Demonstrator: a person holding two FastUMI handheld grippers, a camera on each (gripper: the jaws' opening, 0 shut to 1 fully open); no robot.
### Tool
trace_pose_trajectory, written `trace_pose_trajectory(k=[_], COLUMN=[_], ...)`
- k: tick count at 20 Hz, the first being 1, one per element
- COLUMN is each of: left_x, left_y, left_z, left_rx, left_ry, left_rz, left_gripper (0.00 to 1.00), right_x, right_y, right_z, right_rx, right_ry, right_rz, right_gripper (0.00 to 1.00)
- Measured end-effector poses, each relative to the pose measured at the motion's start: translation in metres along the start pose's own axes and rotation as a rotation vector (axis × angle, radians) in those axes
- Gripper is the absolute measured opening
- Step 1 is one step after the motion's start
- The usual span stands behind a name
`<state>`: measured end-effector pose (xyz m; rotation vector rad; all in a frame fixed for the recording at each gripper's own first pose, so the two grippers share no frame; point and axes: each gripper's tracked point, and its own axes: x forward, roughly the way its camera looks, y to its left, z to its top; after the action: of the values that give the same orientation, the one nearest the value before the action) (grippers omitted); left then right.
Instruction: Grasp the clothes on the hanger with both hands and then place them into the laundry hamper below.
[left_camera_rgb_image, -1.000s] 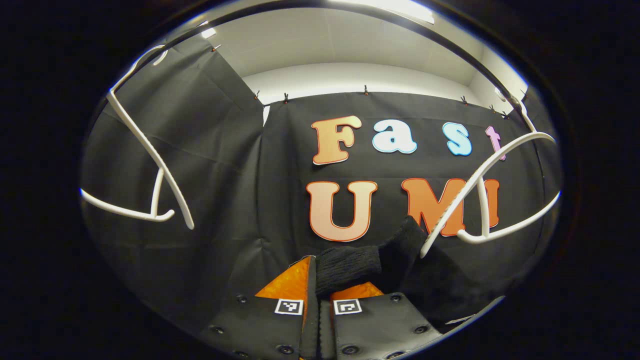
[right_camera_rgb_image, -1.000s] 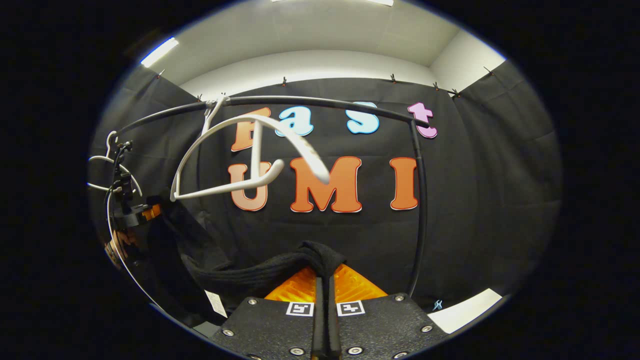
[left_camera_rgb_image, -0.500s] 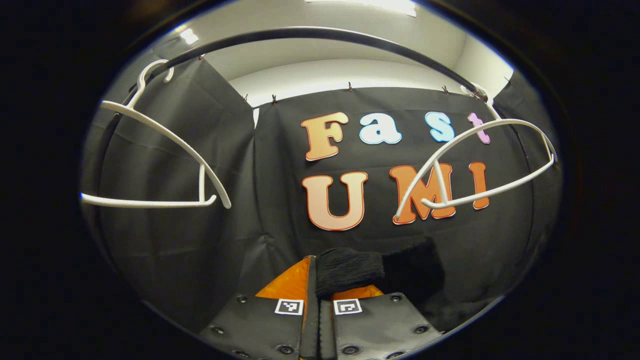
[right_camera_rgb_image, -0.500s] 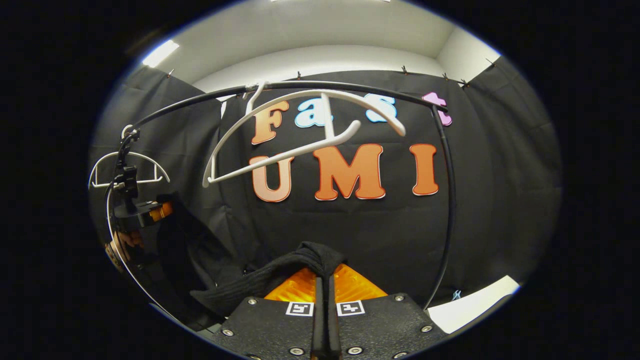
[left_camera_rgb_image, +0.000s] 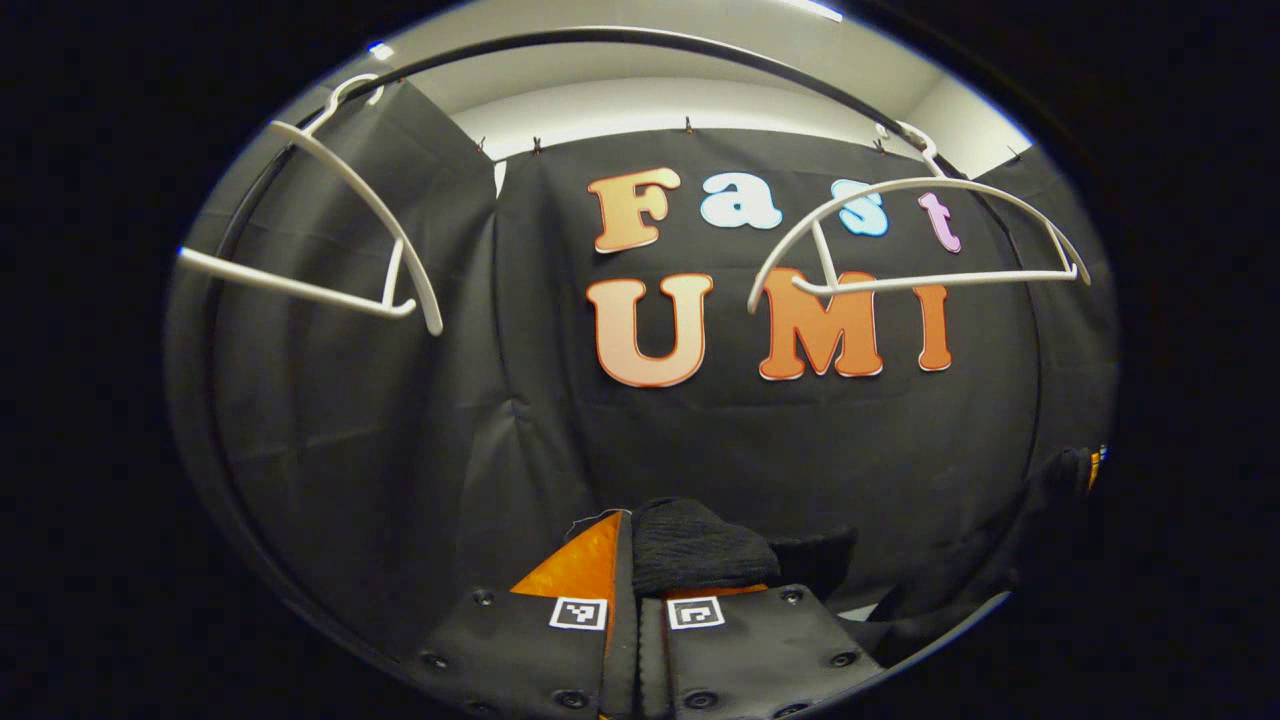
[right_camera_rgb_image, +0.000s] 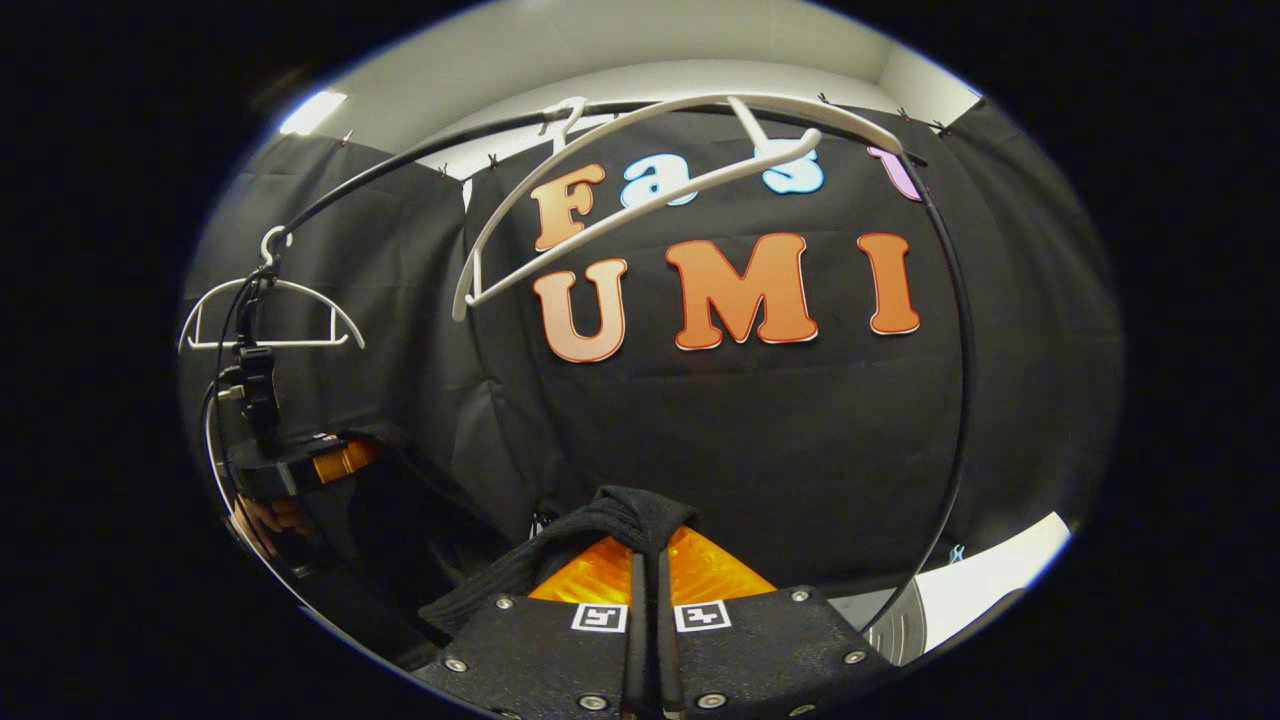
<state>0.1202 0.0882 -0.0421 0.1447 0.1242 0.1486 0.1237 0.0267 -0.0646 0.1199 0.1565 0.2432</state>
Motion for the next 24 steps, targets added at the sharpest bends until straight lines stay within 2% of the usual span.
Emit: trace_pose_trajectory(k=[7, 11, 15, 17, 24], left_x=[-0.010, -0.008, -0.019, -0.023, -0.033], left_y=[-0.025, -0.034, -0.040, -0.037, -0.036], left_z=[-0.078, -0.130, -0.189, -0.215, -0.273], left_rx=[-0.015, 0.020, 0.004, 0.028, 0.038], left_ry=[0.144, 0.265, 0.425, 0.507, 0.623], left_rz=[-0.055, -0.080, -0.088, -0.082, -0.072], left_gripper=[0.08, 0.08, 0.08, 0.08, 0.08], right_x=[0.018, 0.039, 0.046, 0.050, 0.048], right_y=[0.025, 0.032, 0.036, 0.039, 0.036], right_z=[-0.055, -0.098, -0.146, -0.167, -0.228], right_rx=[0.015, 0.030, 0.033, 0.032, 0.060], right_ry=[0.095, 0.181, 0.287, 0.339, 0.452], right_rz=[0.023, 0.025, 0.022, 0.023, 0.006], right_gripper=[0.04, 0.04, 0.05, 0.06, 0.06])
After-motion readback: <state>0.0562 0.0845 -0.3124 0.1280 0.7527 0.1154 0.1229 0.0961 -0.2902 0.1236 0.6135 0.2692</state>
